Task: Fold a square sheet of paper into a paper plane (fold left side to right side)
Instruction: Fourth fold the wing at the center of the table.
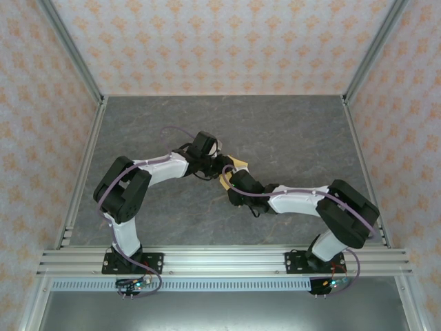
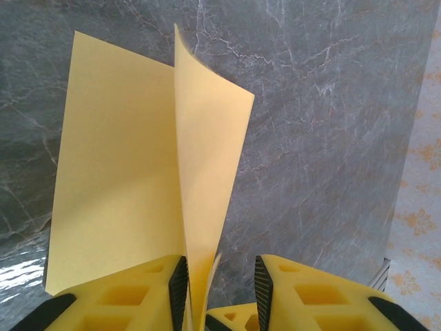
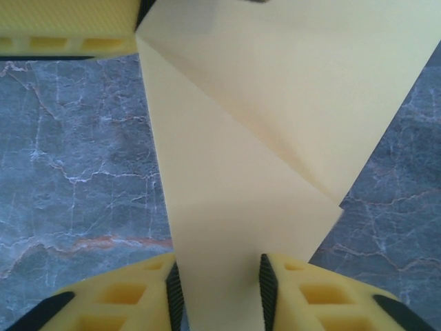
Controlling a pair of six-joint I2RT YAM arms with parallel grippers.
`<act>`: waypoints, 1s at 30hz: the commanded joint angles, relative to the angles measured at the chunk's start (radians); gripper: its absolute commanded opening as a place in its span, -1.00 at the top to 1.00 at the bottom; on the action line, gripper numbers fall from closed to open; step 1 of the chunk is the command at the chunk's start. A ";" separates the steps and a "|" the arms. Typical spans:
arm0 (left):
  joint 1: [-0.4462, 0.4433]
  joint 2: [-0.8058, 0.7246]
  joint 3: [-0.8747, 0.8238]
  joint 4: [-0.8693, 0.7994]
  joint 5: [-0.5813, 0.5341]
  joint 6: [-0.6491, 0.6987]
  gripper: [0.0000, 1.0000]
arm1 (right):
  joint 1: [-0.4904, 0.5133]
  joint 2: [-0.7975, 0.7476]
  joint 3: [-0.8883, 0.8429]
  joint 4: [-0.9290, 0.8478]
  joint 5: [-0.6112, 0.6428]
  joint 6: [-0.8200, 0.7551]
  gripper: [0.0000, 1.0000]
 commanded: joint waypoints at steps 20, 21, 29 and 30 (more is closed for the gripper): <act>0.085 -0.245 -0.033 -0.179 -0.063 0.128 -0.04 | -0.033 -0.046 -0.087 0.103 -0.105 0.060 0.73; 0.085 -0.248 -0.047 -0.170 -0.051 0.131 -0.03 | -0.045 -0.053 -0.095 0.112 -0.124 0.064 0.73; 0.047 -0.189 -0.112 -0.076 0.009 0.113 0.17 | -0.117 -0.076 -0.141 0.169 -0.277 0.090 0.73; 0.038 -0.176 -0.105 -0.069 0.013 0.112 0.17 | -0.121 -0.077 -0.145 0.172 -0.282 0.091 0.73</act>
